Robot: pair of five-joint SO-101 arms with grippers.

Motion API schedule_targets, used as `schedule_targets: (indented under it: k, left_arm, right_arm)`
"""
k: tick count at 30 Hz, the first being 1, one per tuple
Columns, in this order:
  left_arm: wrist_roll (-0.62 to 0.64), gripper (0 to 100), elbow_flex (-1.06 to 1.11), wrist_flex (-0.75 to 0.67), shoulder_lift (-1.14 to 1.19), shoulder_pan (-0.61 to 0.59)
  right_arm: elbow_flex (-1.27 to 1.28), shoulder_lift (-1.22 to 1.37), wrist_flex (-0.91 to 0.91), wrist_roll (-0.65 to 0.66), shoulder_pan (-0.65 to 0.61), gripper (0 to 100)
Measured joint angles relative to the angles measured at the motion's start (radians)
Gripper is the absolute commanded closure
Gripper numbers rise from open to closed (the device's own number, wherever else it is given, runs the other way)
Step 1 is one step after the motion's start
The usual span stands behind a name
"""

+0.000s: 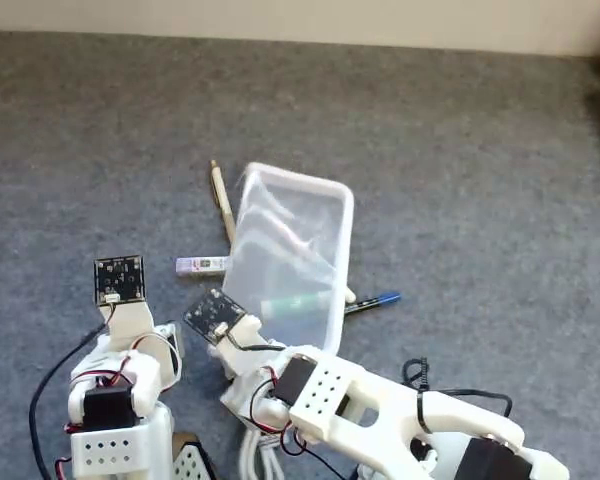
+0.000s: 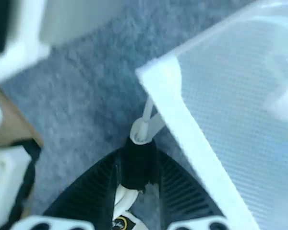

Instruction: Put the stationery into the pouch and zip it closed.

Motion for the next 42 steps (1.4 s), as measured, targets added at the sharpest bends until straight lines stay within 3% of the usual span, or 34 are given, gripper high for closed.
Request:
schedule_targets:
  k: [9,17,42]
  left_arm:
    - [0.000,87,0.000,0.000,0.000,0.000]
    - [0.000,87,0.000,0.000,0.000,0.000]
    - [0.000,87,0.000,0.000,0.000,0.018]
  right_arm:
    - [-0.006,-0.244,0.150,0.107,0.109,99.4]
    - [0.098,-0.559,0.167,0.212,0.193,99.4]
    - [0.344,-1.145,0.167,0.221,0.233,99.4]
